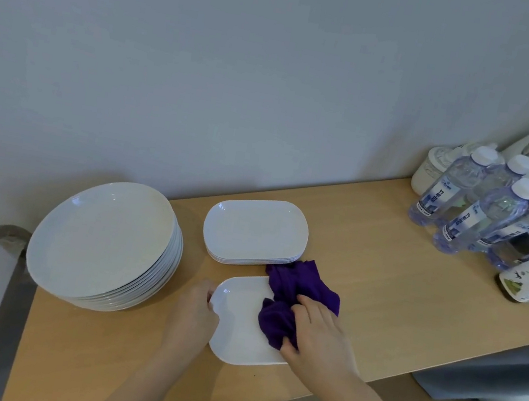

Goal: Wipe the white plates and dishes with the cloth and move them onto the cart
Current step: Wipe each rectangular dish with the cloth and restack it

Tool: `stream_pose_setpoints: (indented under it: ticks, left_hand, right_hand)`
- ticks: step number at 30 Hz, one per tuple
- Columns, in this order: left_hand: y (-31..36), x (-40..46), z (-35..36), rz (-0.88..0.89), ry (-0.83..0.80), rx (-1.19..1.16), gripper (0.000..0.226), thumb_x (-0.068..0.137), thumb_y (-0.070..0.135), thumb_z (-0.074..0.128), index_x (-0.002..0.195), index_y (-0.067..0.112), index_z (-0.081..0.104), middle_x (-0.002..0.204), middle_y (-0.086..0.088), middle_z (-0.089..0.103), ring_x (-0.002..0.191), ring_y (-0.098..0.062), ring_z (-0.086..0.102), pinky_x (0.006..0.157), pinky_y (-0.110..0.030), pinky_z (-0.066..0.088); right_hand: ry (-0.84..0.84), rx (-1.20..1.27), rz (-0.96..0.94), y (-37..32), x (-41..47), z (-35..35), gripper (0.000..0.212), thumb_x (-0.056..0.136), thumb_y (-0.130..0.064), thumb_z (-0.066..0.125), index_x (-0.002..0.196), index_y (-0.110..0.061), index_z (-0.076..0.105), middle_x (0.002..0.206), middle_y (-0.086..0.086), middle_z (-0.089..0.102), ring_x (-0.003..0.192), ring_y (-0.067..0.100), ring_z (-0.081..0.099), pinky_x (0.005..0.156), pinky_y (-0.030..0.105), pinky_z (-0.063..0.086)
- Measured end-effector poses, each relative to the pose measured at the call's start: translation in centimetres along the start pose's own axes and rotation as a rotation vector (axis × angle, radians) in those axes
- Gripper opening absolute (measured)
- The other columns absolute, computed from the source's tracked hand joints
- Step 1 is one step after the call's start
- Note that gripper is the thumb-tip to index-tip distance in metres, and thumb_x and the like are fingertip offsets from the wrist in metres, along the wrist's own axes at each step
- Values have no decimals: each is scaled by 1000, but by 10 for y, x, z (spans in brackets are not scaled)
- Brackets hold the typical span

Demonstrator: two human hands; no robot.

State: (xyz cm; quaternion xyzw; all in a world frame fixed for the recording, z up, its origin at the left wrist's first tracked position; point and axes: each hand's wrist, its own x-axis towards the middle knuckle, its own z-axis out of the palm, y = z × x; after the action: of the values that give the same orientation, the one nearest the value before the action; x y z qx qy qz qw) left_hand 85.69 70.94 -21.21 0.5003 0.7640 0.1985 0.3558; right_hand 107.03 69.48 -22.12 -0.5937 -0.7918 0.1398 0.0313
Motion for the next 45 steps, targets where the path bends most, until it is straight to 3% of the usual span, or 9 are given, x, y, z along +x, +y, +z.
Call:
stream_pose_setpoints:
  ticks: [3, 8, 13, 21, 25, 32, 38, 42, 45]
  left_hand:
    - [0, 1, 0, -15, -7, -18, 35, 82, -6, 47, 87, 28, 55, 84, 13, 59, 78, -6, 56, 67, -31, 52]
    - [3, 2, -1, -22, -7, -10, 32, 81, -5, 47, 92, 23, 58, 88, 9, 60, 81, -14, 58, 66, -30, 50]
    - [6, 3, 2, -46, 21, 51, 30, 84, -3, 48, 104, 18, 58, 90, 5, 57, 83, -16, 57, 64, -27, 47]
    - [18, -6, 19, -88, 138, 49, 24, 71, -5, 45, 83, 15, 48, 76, -7, 56, 70, -25, 54, 58, -35, 42]
    - [12, -7, 22, -75, 151, 20, 25, 67, -2, 39, 75, 22, 41, 67, -3, 49, 60, -19, 44, 53, -31, 32]
    - [11, -7, 26, -100, 201, 106, 27, 69, -1, 36, 76, 23, 42, 71, -1, 55, 66, -23, 53, 52, -30, 34]
    - [15, -12, 24, -87, 216, 144, 25, 71, -1, 36, 74, 23, 42, 66, 3, 50, 59, -15, 45, 49, -27, 27]
    - [16, -12, 23, -100, 190, 121, 26, 74, -2, 35, 77, 22, 46, 68, 1, 52, 61, -16, 46, 50, -27, 28]
    - [17, -12, 22, -89, 182, 134, 28, 73, -3, 34, 78, 22, 45, 69, 0, 52, 62, -17, 46, 51, -27, 28]
  right_hand:
    - [-12, 9, -4, -12, -5, 4, 43, 82, -40, 54, 120, -21, 54, 140, -4, 44, 130, 16, 40, 109, 30, 31]
    - [60, 35, 4, -39, -4, 5, 44, 53, -47, 78, 90, -25, 68, 109, -1, 67, 94, 17, 66, 77, 31, 55]
    - [-61, 56, -93, -57, 8, 19, 53, 83, -48, 49, 130, -24, 44, 150, 4, 32, 133, 25, 33, 107, 40, 28]
    - [-86, 43, -221, -36, 12, 19, 51, 86, -42, 52, 131, -19, 45, 148, -1, 32, 132, 19, 33, 104, 34, 29]
    - [-17, 12, -224, -9, 10, 8, 51, 75, -42, 66, 120, -19, 58, 132, -5, 50, 118, 16, 51, 93, 29, 42]
    - [-62, -146, -283, 32, 9, -7, 45, 88, -34, 56, 127, -14, 48, 138, 0, 44, 122, 21, 44, 99, 32, 36]
    - [141, -248, -224, 47, 25, -26, 37, 42, -26, 91, 71, -19, 70, 89, -4, 71, 74, 15, 67, 58, 26, 53]
    - [213, -243, -158, 46, 35, -22, 34, 47, -21, 90, 74, -15, 69, 90, 0, 70, 71, 20, 66, 56, 28, 52]
    - [150, -180, -30, 44, 45, -15, 30, 84, -29, 65, 108, -14, 58, 119, 0, 57, 101, 22, 57, 82, 32, 46]
